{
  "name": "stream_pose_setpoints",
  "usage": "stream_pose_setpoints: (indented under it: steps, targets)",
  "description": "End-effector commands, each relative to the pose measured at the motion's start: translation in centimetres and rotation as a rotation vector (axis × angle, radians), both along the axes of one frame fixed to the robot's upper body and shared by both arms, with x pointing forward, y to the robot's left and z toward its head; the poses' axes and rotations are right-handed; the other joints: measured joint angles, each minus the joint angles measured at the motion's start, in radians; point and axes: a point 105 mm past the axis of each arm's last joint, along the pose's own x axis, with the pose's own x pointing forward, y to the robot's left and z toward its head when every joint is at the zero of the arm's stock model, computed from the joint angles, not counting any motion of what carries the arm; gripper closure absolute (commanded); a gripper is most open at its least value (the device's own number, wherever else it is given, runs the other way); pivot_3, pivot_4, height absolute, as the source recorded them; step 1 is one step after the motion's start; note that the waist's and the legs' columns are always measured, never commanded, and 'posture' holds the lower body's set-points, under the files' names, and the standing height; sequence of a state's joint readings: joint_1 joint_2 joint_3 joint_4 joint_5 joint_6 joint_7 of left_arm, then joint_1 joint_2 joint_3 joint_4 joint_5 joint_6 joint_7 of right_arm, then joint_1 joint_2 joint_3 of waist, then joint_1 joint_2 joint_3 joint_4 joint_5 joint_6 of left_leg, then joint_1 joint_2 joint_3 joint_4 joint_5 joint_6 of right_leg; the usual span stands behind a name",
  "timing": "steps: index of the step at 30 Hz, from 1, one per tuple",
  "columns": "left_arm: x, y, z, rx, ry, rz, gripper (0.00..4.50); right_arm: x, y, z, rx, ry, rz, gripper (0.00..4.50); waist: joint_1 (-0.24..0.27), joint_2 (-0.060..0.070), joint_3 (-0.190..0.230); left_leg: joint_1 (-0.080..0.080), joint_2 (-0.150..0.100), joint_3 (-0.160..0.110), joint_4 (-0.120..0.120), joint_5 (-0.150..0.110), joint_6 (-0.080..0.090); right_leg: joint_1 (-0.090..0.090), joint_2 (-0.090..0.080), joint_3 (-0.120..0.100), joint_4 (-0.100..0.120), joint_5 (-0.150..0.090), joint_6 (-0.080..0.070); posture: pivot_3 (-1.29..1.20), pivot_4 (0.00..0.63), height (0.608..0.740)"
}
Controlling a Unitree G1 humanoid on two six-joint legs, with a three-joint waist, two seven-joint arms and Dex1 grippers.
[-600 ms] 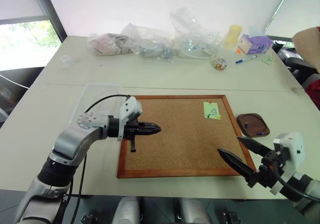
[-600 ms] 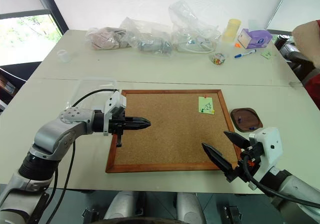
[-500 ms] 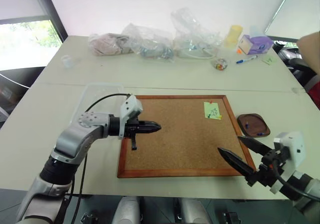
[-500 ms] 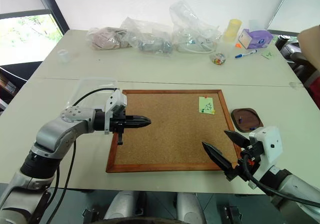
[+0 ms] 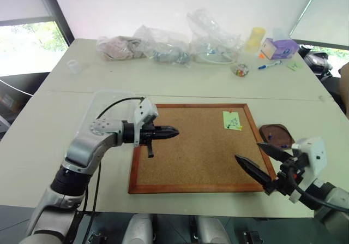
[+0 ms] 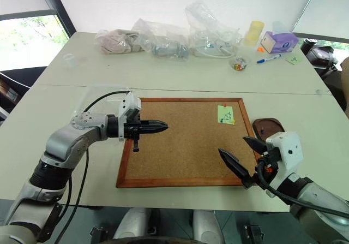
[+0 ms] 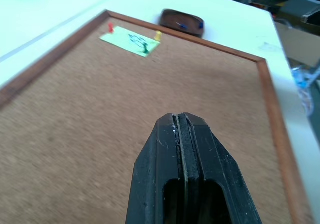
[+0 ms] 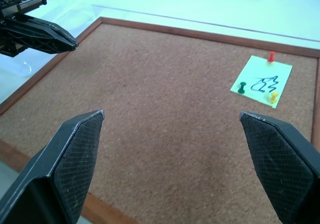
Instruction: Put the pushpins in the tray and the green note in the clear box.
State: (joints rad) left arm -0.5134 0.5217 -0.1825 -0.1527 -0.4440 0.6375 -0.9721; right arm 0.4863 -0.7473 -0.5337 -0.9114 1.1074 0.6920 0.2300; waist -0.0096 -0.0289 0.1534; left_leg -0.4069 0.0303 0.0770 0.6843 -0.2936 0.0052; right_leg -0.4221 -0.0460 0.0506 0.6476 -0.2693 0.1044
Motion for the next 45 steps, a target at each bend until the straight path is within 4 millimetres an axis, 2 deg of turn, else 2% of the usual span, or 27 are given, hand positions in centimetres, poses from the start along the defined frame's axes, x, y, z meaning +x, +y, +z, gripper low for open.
stream_pose_setpoints:
  steps: [1,5,11,16,19,24,34,35,37,43,45]
  targets:
    - [1.0,-1.2,0.9,0.018,-0.067,0.016,4.41,1.3,-0.3,0.6,0.015,-0.033,-0.022,0.0,-0.001,0.0,0.0,0.0,0.0,0.0,0.0,0.0,0.0,0.0,0.0,0.0,0.0,0.0,0.0,0.0,0.15,0.737]
    - [1.2,-2.6,0.3,0.08,-0.086,-0.009,4.41,5.3,-1.0,0.9,-0.01,-0.076,-0.093,0.0,-0.003,0.0,0.0,0.0,0.0,0.001,0.0,0.0,0.0,0.0,0.001,0.001,0.0,0.0,0.0,0.0,0.15,0.737]
    - [1.7,-2.6,-1.6,0.169,-0.091,-0.008,4.41,10.9,-0.8,1.3,0.006,-0.103,-0.174,0.0,-0.004,0.001,0.0,-0.001,0.0,0.0,-0.001,0.0,0.0,-0.003,0.002,0.001,0.001,0.001,0.002,0.0,0.15,0.737]
    - [1.6,-2.4,-3.9,0.26,-0.068,-0.041,4.41,15.2,-0.2,-0.5,0.004,-0.059,-0.198,0.0,-0.002,0.001,0.001,-0.001,0.0,0.002,0.0,0.0,0.0,-0.003,0.001,0.001,0.001,0.002,0.003,0.0,0.15,0.737]
    - [1.3,-2.4,-4.7,0.308,-0.069,-0.06,4.41,16.4,-0.7,-2.1,-0.045,-0.02,-0.2,0.0,0.003,0.002,0.001,-0.002,0.0,0.001,0.0,0.0,0.0,-0.003,0.001,0.0,0.0,0.002,0.003,0.0,0.15,0.737]
    - [1.1,-2.6,-5.4,0.323,-0.07,-0.071,4.41,18.5,-1.7,-3.3,-0.099,0.009,-0.218,0.0,-0.003,0.002,0.0,-0.002,-0.001,0.003,0.0,0.0,0.001,-0.003,0.0,0.001,0.0,0.002,0.003,0.0,0.15,0.737]
    - [1.3,-2.3,-6.4,0.364,-0.079,-0.051,4.41,19.6,-2.2,-4.2,-0.1,0.03,-0.22,0.0,-0.001,0.004,-0.001,-0.001,-0.001,0.002,0.0,0.0,0.001,-0.002,0.0,0.001,0.001,0.002,0.004,0.0,0.15,0.737]
    - [1.3,-2.4,-6.4,0.362,-0.079,-0.05,4.5,19.6,-2.2,-4.2,-0.1,0.031,-0.221,0.53,-0.001,0.004,-0.001,-0.001,-0.001,0.002,0.0,0.0,0.001,-0.002,0.0,0.0,0.001,0.002,0.004,0.0,0.15,0.737]
    - [1.3,-2.4,-6.4,0.361,-0.08,-0.051,4.5,19.6,-2.2,-4.3,-0.099,0.032,-0.221,1.25,0.0,0.005,-0.001,-0.001,-0.001,0.002,0.0,0.0,0.001,-0.001,-0.001,0.0,0.001,0.002,0.004,0.0,0.15,0.737]
    - [1.4,-2.5,-6.2,0.359,-0.086,-0.053,4.5,19.7,-2.1,-4.3,-0.093,0.037,-0.221,4.34,0.0,0.005,-0.001,0.0,-0.001,0.002,0.0,0.0,0.001,-0.001,-0.001,0.0,0.001,0.002,0.004,0.0,0.15,0.737]
    - [1.5,-2.6,-6.1,0.356,-0.09,-0.052,4.5,19.6,-2.0,-4.3,-0.092,0.037,-0.219,4.43,0.0,0.005,-0.001,0.0,-0.001,0.002,0.0,0.0,0.001,-0.001,-0.001,0.0,0.001,0.002,0.004,0.0,0.15,0.737]
